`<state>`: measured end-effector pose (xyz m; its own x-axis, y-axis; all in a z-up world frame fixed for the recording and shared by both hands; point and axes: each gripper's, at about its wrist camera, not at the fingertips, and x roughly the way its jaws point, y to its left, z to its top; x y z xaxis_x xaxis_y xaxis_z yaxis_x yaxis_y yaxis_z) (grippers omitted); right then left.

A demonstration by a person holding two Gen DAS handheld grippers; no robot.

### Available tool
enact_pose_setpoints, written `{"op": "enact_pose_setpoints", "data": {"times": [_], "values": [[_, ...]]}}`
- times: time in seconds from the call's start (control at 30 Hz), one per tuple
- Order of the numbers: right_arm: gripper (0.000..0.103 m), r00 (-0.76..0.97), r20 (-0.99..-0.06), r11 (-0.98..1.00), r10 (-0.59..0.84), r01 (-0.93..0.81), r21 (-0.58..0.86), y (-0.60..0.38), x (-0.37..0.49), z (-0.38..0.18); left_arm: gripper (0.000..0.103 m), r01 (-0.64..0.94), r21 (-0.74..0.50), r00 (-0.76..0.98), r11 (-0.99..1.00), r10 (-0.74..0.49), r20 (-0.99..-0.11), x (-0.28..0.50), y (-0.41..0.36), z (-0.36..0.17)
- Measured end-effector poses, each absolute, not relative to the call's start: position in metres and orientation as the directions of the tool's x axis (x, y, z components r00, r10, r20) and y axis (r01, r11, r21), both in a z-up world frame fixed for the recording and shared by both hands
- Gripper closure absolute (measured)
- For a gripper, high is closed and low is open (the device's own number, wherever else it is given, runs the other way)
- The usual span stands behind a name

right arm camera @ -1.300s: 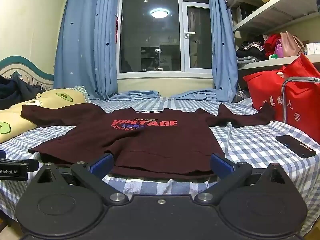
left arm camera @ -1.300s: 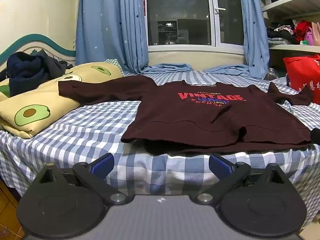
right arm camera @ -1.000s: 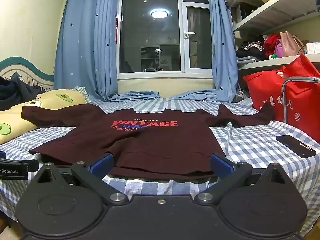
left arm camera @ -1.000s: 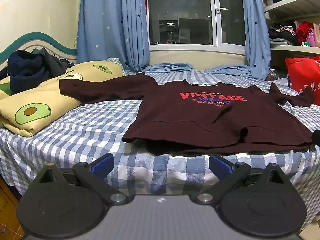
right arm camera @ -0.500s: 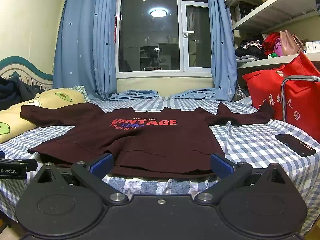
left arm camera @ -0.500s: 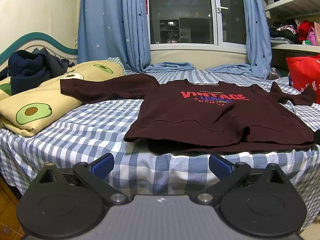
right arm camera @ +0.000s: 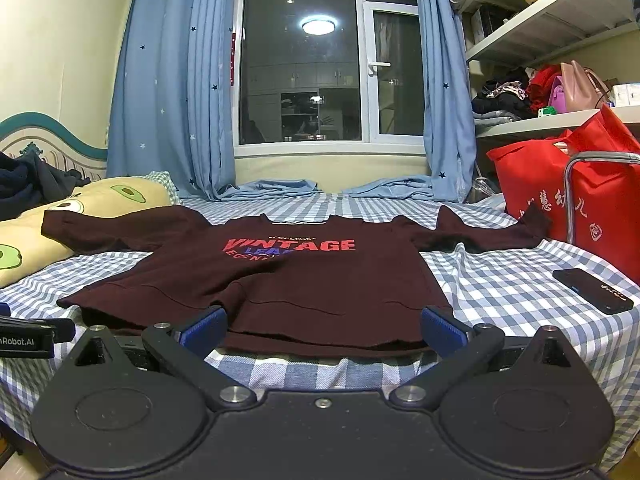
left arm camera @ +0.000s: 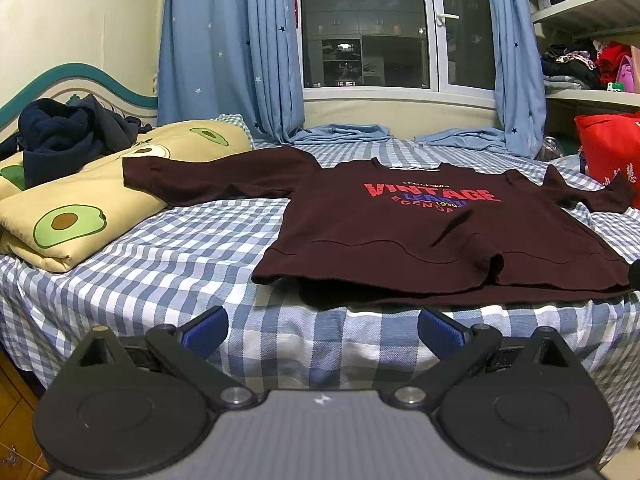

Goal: Fold small clothes

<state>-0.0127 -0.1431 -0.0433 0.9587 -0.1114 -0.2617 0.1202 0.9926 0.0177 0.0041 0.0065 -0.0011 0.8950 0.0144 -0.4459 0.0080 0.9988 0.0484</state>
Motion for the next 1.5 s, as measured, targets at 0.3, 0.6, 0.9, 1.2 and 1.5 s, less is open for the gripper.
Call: {"op": "enact_pose_setpoints", "data": {"times": [0.3,0.6,0.9,1.2,1.5], "values": [[0.000,0.958,-0.265,0.993,-0.111,0.120,0.017,-0.143,-0.010,-0.046,0.001,0.007,0.050,0.894,0.999,0.016,-0.448,0.003,0.007,-0.001],[0.000,0.958,-0.265,0.993,-0.110,0.119,0.019,-0.144,-0.009,-0.047,0.001,0.005,0.052,0.894,0.999,0.018,-0.448,0.003,0.006,-0.001],[0.000,0.958,-0.265,0.993,-0.110,0.119,0.019,-0.144,-0.009,-0.047,0.001,0.005,0.055,0.894,0.998,0.020,-0.448,0.005,0.005,0.000],[0.000,0.958,-0.266,0.993,-0.106,0.117,0.023,-0.143,-0.007,-0.048,0.001,0.005,0.064,0.892,0.998,0.025,-0.451,0.010,0.003,0.001],[0.000,0.952,-0.288,0.993,-0.103,0.116,0.028,-0.144,0.003,-0.050,0.001,0.009,0.074,0.885,0.997,0.027,-0.464,0.017,0.001,-0.002]]}}
